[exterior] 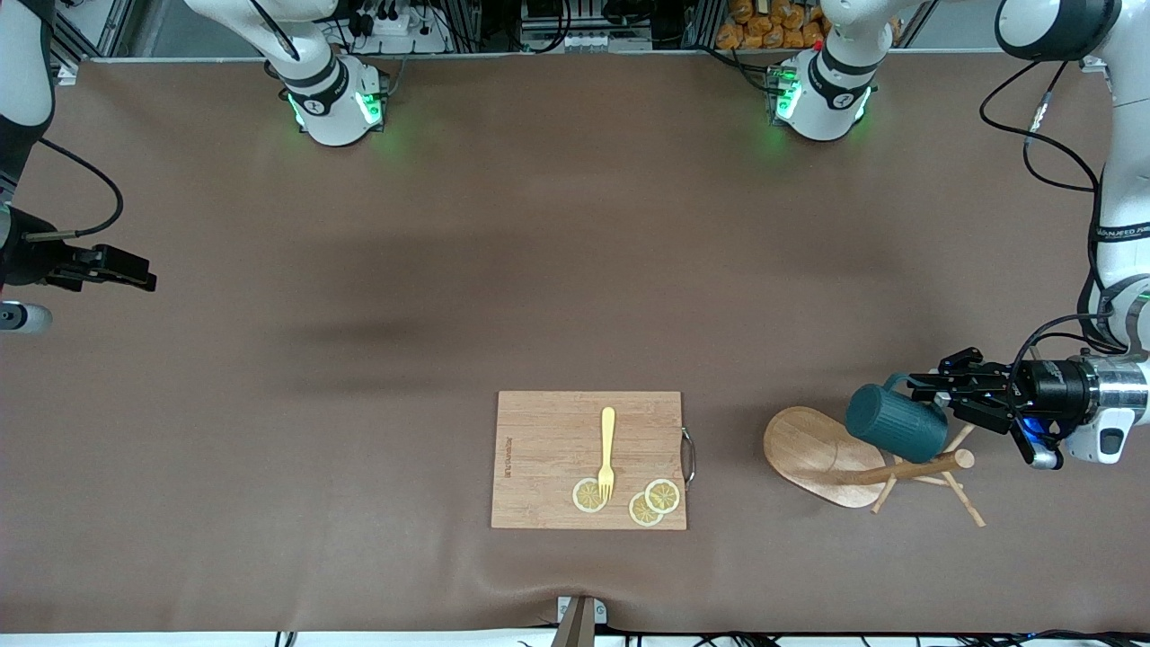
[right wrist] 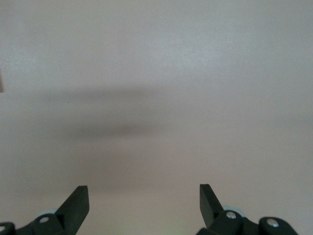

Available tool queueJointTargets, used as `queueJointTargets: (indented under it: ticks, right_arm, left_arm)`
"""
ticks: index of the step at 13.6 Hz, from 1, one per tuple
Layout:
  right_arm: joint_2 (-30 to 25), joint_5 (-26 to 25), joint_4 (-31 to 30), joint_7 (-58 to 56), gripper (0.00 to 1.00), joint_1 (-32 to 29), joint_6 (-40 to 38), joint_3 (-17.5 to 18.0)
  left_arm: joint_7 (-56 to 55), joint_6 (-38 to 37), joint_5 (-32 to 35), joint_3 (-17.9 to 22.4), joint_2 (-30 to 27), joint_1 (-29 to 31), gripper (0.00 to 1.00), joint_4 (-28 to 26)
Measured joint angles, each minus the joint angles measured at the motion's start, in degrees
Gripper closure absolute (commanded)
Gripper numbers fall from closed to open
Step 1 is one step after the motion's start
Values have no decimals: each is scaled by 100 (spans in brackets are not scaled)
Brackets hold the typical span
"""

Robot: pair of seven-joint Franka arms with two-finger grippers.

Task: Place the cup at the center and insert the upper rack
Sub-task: 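Tilt the mug and hang its handle on a stand peg, then open the left gripper and release the mug on the peg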

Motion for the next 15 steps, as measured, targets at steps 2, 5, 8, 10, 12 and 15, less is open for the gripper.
queueJointTargets:
  ticks: [2, 5, 8, 10, 12, 15]
  right_arm:
    - [10, 0, 0, 0, 0, 0, 0, 0]
    - [12, 0, 0, 0, 0, 0, 0, 0]
    - [15, 0, 0, 0, 0, 0, 0, 1]
    - [15, 0, 1, 0, 0, 0, 11, 0]
    - [15, 0, 5, 0, 0, 0, 23, -5]
    - [16, 0, 5, 0, 0, -2, 23, -12]
  left_arm:
    - [20, -7, 0, 0, 43, 35, 95, 0]
    - [27, -21, -11, 0, 52, 45, 35, 0]
    - [27, -29, -40, 0, 52, 46, 0, 0]
    - [26, -33, -47, -1, 51, 47, 0, 9]
    - [26, -37, -51, -2, 48, 47, 0, 38]
    - [26, -59, -15, -19, -45, 42, 0, 106]
